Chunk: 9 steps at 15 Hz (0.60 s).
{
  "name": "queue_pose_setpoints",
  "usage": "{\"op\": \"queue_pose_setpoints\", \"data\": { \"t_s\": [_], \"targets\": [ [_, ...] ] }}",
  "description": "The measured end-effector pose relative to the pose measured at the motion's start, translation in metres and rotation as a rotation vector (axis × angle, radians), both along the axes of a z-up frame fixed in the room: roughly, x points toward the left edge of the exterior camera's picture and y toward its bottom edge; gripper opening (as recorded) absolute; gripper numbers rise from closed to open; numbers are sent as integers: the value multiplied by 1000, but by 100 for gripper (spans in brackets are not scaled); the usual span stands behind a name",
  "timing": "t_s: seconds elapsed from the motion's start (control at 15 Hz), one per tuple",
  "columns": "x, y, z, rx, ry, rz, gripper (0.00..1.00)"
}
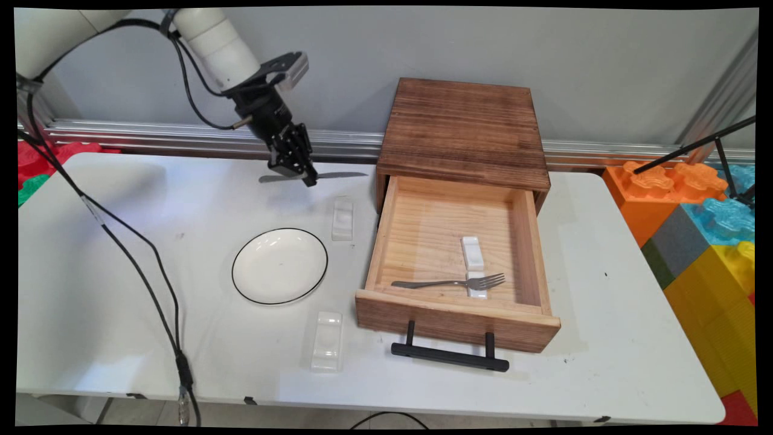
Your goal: Place the picked object into the drawer
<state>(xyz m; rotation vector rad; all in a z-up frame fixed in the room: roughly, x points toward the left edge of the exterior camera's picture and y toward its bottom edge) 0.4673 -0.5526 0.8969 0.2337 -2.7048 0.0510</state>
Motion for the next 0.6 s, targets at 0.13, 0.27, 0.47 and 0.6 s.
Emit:
{"op": "queue_pose_setpoints", "data": {
  "t_s": [0.13,0.27,0.47,0.6],
  "targets": [
    [-18,7,13,-5,11,-4,0],
    [-38,12,22,-13,19,-2,0],
    [-75,22,32,-19,28,8,0],
    [-98,27,35,-24,29,14,0]
  ]
}}
